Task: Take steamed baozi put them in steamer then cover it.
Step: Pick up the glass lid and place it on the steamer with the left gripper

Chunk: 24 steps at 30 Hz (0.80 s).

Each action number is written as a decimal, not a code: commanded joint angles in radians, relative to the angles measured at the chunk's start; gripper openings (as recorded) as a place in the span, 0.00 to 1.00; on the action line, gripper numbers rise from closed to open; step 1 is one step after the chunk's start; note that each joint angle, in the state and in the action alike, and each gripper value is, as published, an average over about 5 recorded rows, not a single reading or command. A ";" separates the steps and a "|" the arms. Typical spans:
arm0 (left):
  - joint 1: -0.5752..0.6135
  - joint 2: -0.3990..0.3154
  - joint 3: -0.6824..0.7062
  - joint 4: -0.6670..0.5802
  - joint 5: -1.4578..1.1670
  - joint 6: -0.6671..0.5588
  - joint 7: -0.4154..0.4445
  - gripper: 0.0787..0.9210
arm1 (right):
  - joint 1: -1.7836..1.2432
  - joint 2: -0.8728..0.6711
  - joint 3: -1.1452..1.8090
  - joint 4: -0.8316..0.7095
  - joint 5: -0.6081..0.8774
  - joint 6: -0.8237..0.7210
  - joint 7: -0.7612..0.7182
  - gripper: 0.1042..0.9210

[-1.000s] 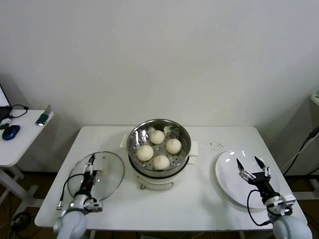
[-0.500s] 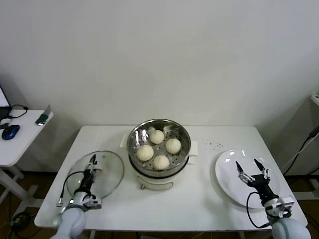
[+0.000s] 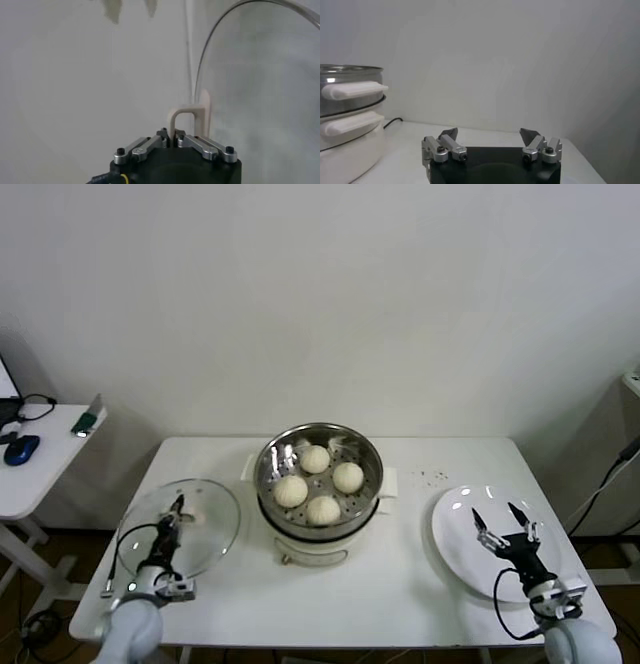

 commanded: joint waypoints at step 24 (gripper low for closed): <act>-0.251 0.487 0.480 -0.645 -0.312 0.710 0.199 0.08 | 0.138 -0.061 -0.092 -0.073 -0.039 -0.016 0.015 0.88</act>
